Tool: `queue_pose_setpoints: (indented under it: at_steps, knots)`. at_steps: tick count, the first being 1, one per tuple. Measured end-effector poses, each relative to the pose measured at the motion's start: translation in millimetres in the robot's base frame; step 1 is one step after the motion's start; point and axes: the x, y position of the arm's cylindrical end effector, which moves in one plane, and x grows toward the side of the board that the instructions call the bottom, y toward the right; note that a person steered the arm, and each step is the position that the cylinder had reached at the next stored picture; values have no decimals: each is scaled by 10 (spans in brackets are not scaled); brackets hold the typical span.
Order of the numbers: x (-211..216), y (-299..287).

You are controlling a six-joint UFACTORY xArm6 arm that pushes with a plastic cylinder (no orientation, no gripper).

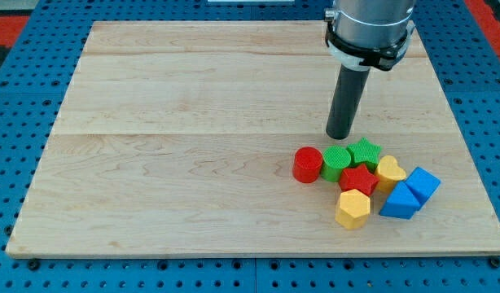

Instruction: Place the green circle towards the top right of the red circle

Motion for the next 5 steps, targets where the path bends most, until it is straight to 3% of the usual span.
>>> queue_pose_setpoints:
  at_steps: [2,4,5]
  knots:
    - [-98,553]
    - [560,909]
    - [803,589]
